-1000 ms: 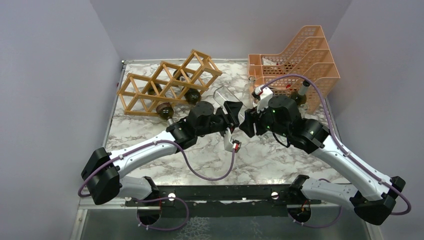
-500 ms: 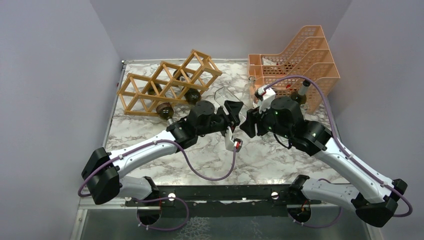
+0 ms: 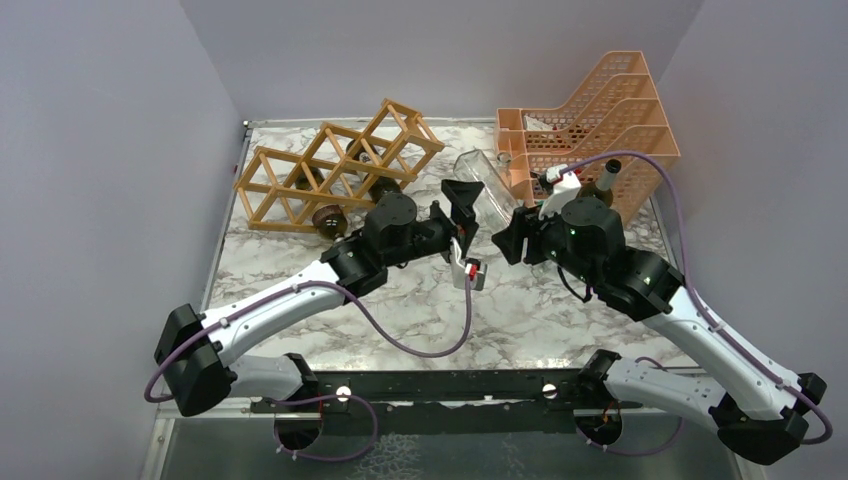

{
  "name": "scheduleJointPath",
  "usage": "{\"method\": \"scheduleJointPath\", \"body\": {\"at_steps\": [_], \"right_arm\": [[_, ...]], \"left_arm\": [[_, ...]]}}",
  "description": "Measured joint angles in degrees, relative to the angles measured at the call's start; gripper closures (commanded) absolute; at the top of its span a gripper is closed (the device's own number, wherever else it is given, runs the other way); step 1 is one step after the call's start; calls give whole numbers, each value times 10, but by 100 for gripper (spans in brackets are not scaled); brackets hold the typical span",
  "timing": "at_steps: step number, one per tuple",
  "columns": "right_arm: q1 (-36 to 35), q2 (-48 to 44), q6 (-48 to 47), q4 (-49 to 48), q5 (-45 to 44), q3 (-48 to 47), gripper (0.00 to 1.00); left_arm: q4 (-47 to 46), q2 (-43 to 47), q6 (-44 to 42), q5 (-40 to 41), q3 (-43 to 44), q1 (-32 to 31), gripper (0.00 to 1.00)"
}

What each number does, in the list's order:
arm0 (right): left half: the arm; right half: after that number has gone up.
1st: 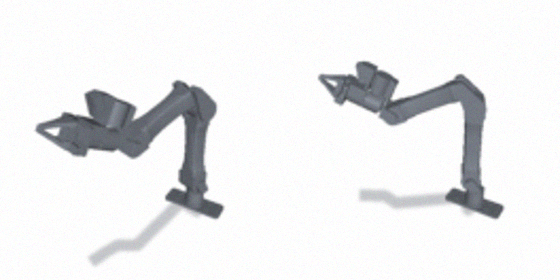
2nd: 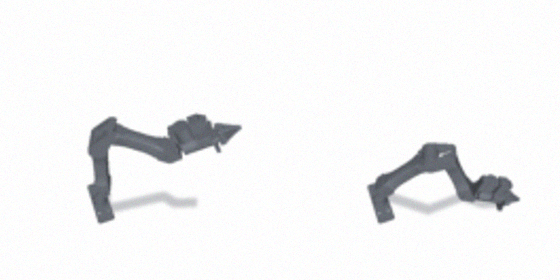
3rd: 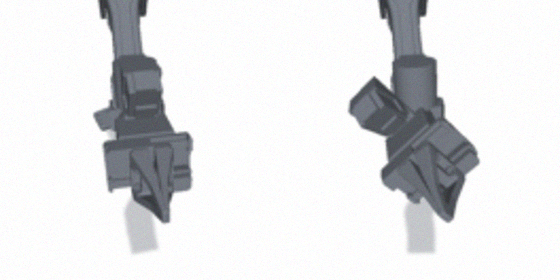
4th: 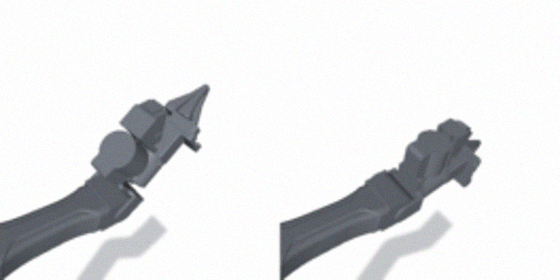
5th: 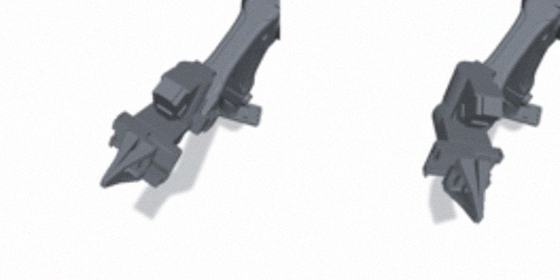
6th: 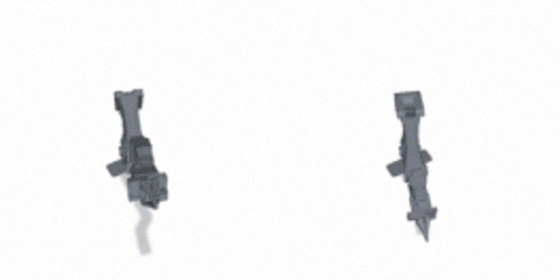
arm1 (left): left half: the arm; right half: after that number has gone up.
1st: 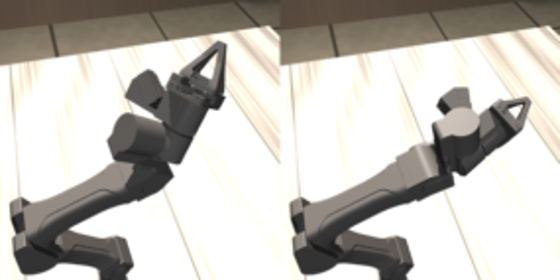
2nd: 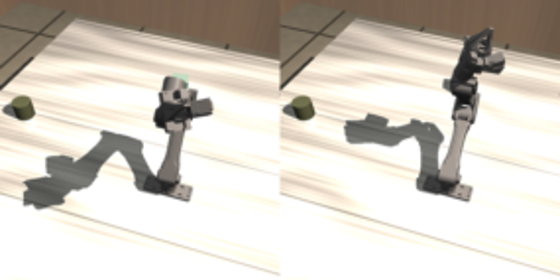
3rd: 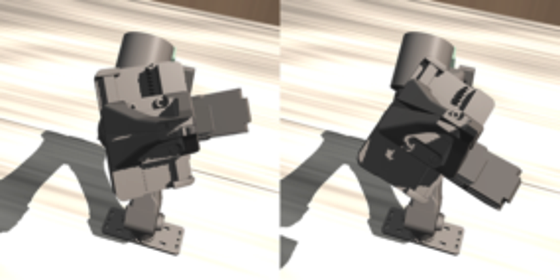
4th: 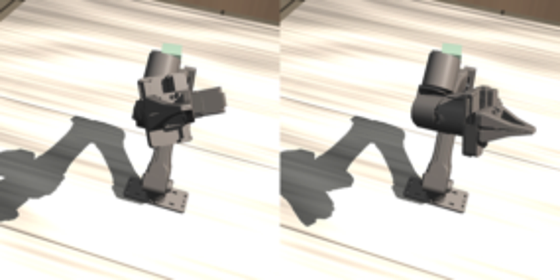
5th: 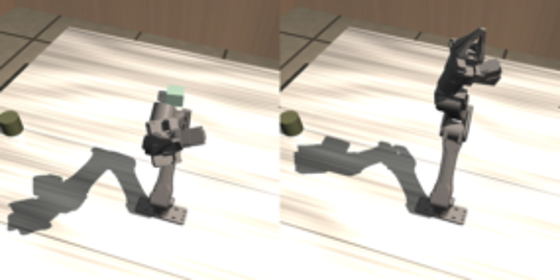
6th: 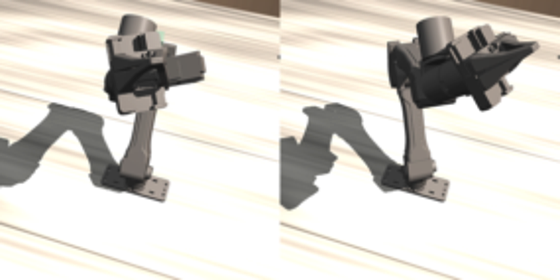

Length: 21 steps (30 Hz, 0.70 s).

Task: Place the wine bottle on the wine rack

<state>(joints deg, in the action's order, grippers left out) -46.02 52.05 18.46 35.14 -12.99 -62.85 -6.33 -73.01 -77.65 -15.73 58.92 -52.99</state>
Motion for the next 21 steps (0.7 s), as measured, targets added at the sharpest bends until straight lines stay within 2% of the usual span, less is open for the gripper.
{"method": "scheduleJointPath", "body": {"at_steps": [3,6,13,21], "right_arm": [[0,0,12,-4,-5,0,96],[0,0,25,-9,-5,1,96],[0,9,51,-44,13,34,98],[0,85,68,-94,62,54,99]], "left_arm": [[-10,27,49,7,-21,0,1],[-28,63,137,43,-40,0,1],[-63,153,350,203,-40,0,1],[-78,211,457,316,-43,1,1]]}}
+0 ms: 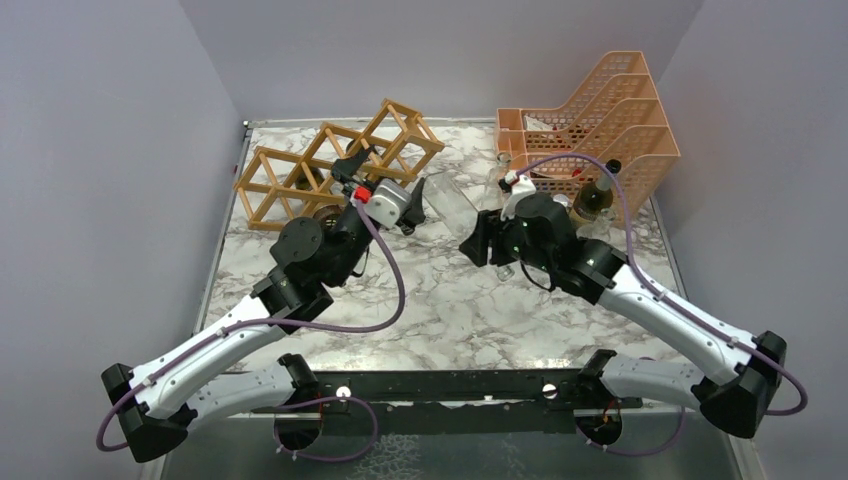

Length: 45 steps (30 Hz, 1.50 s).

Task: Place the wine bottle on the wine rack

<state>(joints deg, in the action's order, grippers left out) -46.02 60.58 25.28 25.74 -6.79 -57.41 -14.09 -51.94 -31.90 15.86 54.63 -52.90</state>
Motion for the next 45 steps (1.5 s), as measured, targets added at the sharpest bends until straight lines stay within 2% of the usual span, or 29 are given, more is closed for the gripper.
{"method": "scheduleJointPath", "body": {"at_steps": [8,18,31,45], "right_arm": [[-10,104,53,-57,40,0,99],[-69,238,84,-114,45,-66,99],[-100,356,99,-145,27,-186,99],[-100,438,116,-177,-33,-253,99]], "left_arm": [[-16,0,82,117,0,0,1],[-31,9,103,210,-22,0,1],[-39,38,111,256,-28,1,1],[-51,31,97,273,-34,2,1]]}}
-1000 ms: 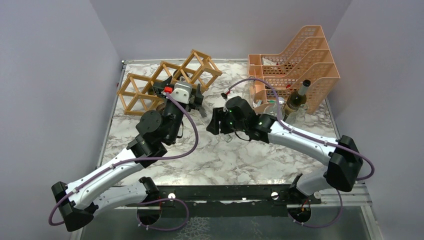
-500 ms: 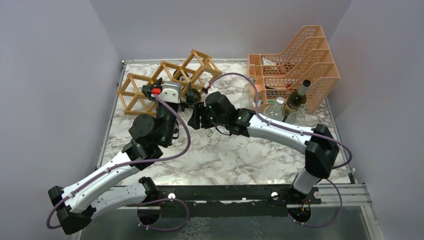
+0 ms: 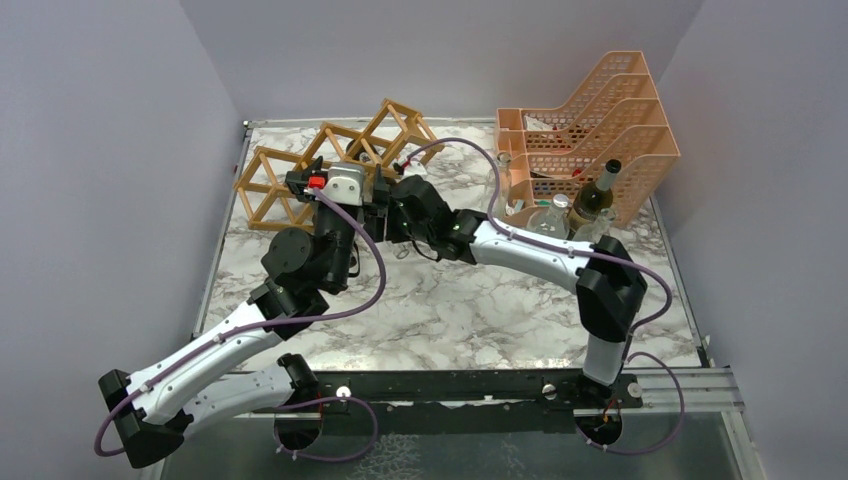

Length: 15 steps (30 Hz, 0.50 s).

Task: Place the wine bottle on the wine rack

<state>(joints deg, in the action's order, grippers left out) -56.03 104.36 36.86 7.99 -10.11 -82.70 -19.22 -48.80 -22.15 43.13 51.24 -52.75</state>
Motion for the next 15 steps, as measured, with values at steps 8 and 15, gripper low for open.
{"method": "scheduleJointPath", "body": {"at_steps": [8,15], "right_arm": [[1,100,12,-25,-24,-101,99],[7,149,32,-44,-34,-148,98]], "left_arm": [[-12,-3,-13,8,-5,2,1],[-22,-7,-26,13,-8,2,1]]}}
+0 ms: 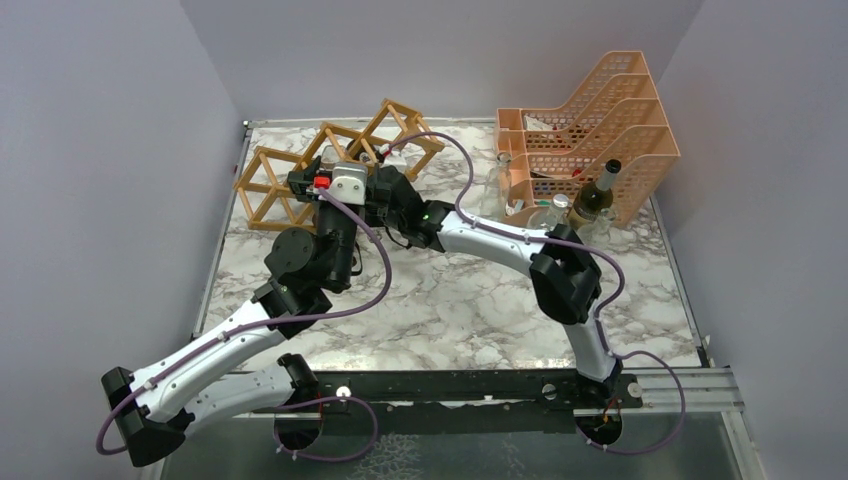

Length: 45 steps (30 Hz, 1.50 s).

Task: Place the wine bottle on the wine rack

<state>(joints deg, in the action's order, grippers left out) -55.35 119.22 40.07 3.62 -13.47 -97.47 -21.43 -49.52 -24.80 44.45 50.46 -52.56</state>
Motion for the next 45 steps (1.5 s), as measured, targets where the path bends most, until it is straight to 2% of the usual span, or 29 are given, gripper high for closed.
{"method": "scheduleJointPath", "body": {"at_steps": [2,7,14,18,26,28,37,45], "right_arm": [[3,12,6,-1,1,-14,95],[14,39,16,-5,9,-47,82],[29,78,19,-5,32,-94,75],[36,105,19,8,49,-132,63],[40,126,19,35,57,-162,28],[40,126,18,42,56,-166,22],[41,121,8,40,56,-162,12],[40,49,-19,33,52,-75,9]], "left_arm": [[-3,-1,-3,0,0,0,1],[-4,-6,-9,0,-1,1,1],[-7,-6,-5,-1,-1,1,1],[-8,-6,-4,-1,-1,1,1],[-8,-11,6,-13,-1,1,1],[-7,-13,7,-15,-1,1,1],[-5,-16,10,-16,-1,1,1],[16,-17,13,-16,24,1,1]]}}
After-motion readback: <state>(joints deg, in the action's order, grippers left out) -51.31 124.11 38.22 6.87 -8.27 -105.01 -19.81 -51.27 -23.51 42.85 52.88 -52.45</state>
